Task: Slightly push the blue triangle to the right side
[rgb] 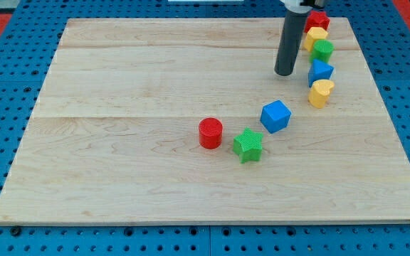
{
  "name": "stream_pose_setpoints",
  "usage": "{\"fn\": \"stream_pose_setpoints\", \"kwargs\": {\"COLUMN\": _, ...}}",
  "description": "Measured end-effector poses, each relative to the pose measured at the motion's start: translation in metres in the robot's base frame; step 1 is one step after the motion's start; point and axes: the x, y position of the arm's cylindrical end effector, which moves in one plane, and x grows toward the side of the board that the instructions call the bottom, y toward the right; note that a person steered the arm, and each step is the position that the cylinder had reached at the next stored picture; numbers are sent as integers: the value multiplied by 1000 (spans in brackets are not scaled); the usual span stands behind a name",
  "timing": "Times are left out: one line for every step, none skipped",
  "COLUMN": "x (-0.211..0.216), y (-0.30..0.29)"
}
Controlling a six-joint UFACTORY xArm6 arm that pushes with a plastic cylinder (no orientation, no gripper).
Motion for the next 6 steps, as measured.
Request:
{"fn": "stream_pose_setpoints", "kwargs": {"x": 3, "y": 8}}
{"fn": "stream_pose_setpoints", "kwargs": {"x": 4, "y": 21}}
{"fn": "stream_pose_setpoints", "kwargs": {"x": 4, "y": 33}}
{"fn": "stream_pose_setpoints", "kwargs": {"x": 4, "y": 38}}
{"fn": "stream_pose_setpoints", "kwargs": {"x": -4, "y": 20}}
{"fn": "stream_pose_setpoints", "kwargs": {"x": -32, "y": -16}}
